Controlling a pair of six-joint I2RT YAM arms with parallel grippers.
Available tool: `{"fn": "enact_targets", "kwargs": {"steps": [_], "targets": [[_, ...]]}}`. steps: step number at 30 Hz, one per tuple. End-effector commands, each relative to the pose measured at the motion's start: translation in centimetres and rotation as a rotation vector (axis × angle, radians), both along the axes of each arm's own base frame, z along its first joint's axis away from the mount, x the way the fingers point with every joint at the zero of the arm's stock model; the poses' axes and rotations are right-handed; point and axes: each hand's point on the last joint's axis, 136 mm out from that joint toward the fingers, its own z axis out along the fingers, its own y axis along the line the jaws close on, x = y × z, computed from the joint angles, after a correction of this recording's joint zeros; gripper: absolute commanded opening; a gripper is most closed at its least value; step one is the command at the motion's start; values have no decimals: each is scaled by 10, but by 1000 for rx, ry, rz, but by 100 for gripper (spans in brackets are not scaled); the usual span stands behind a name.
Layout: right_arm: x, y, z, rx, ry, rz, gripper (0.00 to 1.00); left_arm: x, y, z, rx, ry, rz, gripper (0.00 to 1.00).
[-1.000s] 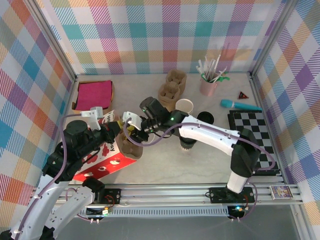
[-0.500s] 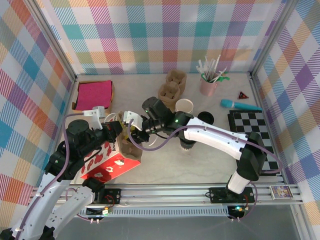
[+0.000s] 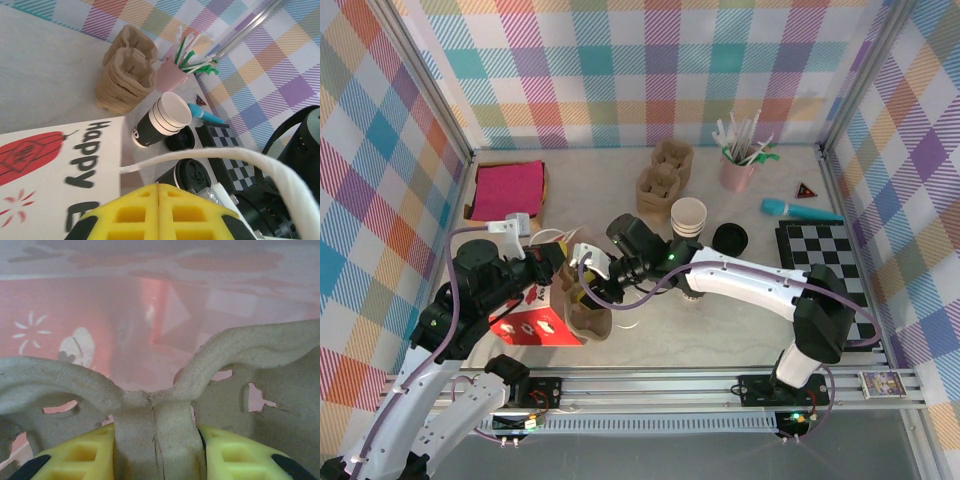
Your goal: Pack the takeout coffee
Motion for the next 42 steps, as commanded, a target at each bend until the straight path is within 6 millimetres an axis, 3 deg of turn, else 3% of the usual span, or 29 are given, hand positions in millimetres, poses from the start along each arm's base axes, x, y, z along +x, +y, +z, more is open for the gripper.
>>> {"fn": "enact_targets", "kwargs": {"steps": [1,8,13,21,24,30,35,40,42], "targets": [[-6,10,21,74,27,22,14,-2,-6,10,-22,-43,-33,0],[25,19,35,86,-52,-113,13,-3,-7,9,-31,-31,-37,0],[57,15,26,31,-142,-266,11,-4,-6,8,-36,-28,-34,0],[63,4,34,51,-89,-403,12,-3,-5,4,-38,-19,-25,0],[80,-8,30,-11,-64,-546,9,-3,-6,4,-45,-19,-25,0],[73,-1,12,-8,-97,-550,9,-4,-5,6,-62,-27,-18,0],[88,1,-3,-34,-152,-645,9,-3,-6,11,-80,-34,-20,0],[100,-3,3,-17,-249,-736,8,-3,-5,17,-90,-46,-17,0],[91,2,6,31,-250,-678,10,-3,-6,17,-93,-46,-18,0]]}}
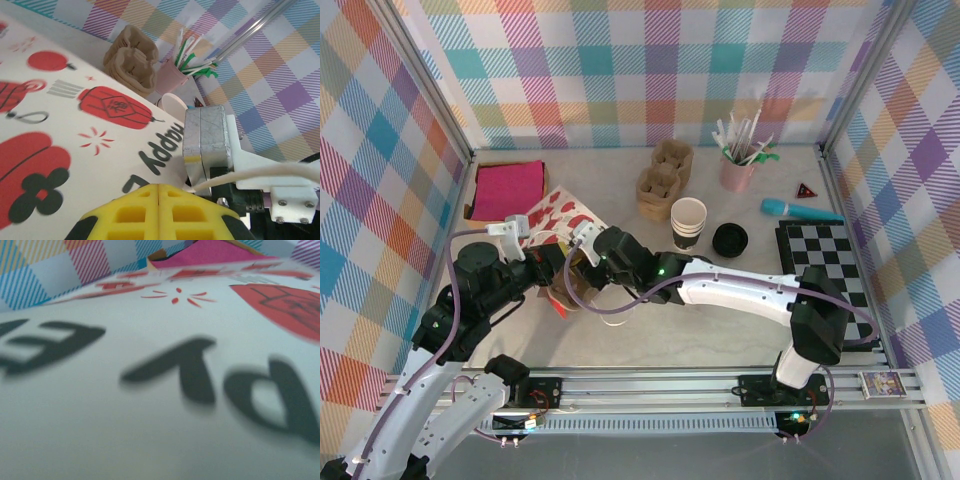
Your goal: Pack the takeout coffee
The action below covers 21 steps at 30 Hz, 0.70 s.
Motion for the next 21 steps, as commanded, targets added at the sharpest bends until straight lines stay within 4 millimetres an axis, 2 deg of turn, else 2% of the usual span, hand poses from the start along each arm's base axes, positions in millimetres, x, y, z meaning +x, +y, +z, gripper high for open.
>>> {"fn": "enact_targets", "kwargs": {"steps": [1,3,5,9,15,17,21], "targets": [[1,5,4,56,-58,12,11,-3,-7,21,-60,-55,-33,0],[-17,14,8,83,-44,160,14,-2,-7,20,-58,-51,-32,0],[-14,12,9,51,-41,183,16,-3,-8,20,-60,-52,-36,0],[14,-5,4,57,-62,106,14,-6,-6,24,-66,-61,-36,0],[31,-19,8,160,19,95,14,-9,-3,22,-59,-58,-30,0],[35,-22,9,168,33,94,14,-10,-2,23,-55,-61,-27,0],[26,-24,16,212,85,153,15,-11,1,24,-37,-65,-19,0]]}}
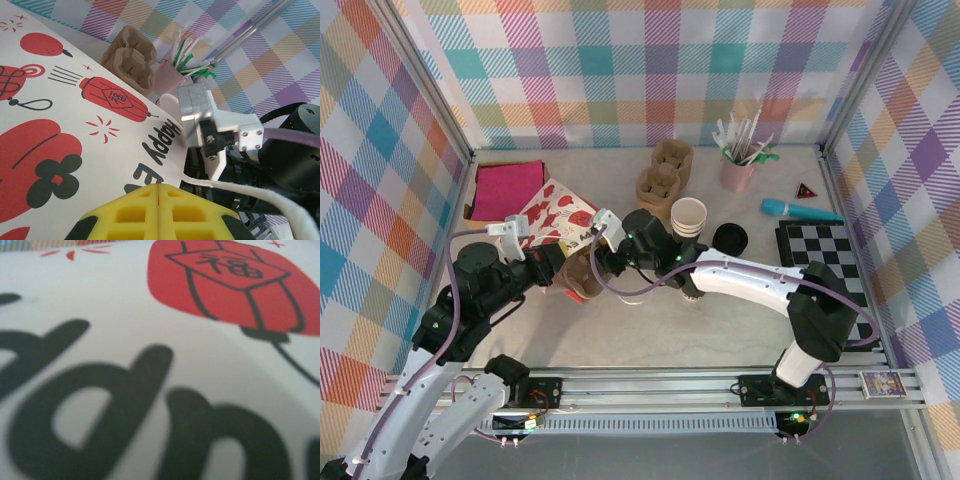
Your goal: Pack the takeout coffee
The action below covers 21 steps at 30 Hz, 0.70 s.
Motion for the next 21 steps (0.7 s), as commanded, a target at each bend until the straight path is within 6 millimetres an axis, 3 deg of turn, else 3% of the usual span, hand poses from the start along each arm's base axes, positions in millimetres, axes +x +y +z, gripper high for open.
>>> {"fn": "enact_targets", "kwargs": {"steps": [1,6,18,21], "targets": [[-3,-4,26,90,23,24,14,-9,1,21,-24,-56,-18,0],[6,-8,27,96,-35,-71,12,-7,-2,22,-52,-59,-21,0],[5,30,22,46,-213,-174,15,-3,-9,30,-85,-60,-42,0],[5,34,29,51,-256,-186,16,-3,-9,30,-87,-60,-42,0]]}}
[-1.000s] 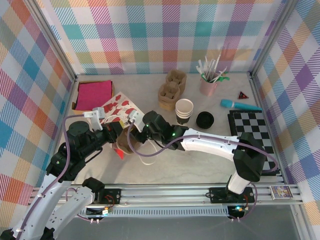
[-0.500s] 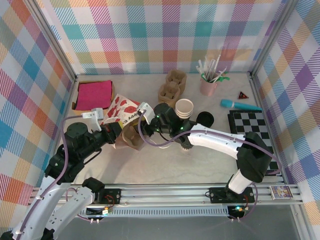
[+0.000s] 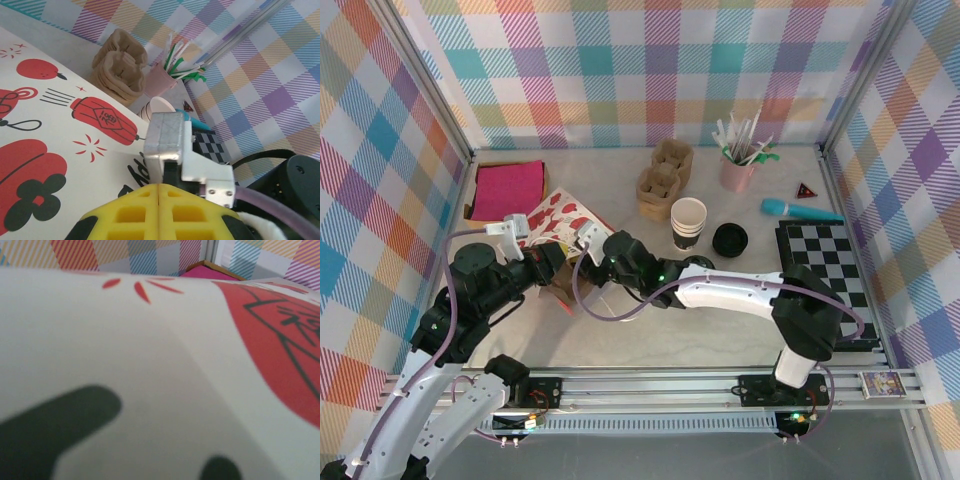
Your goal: Pack the takeout coffee
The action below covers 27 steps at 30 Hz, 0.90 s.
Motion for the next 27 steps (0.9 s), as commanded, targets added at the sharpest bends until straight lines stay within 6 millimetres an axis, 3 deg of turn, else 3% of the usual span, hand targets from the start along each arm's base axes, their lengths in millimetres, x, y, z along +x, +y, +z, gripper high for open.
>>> {"fn": "enact_targets", "kwargs": {"steps": [1,7,11,17,20,27], "targets": [[13,7,36,62,-114,-55,17,-4,-5,26,-56,-59,-26,0],[14,7,51,68,-178,-109,17,-3,-6,29,-73,-63,-29,0],[12,14,49,50,-190,-114,20,-1,-7,33,-89,-66,-28,0],[6,15,48,30,-187,-100,38,-4,-4,37,-77,-74,-23,0],[1,12,44,11,-172,-85,41,-5,-1,37,-65,-78,-7,0],[-6,4,32,-34,-132,-66,38,-3,-3,44,-100,-25,-5,0]]}}
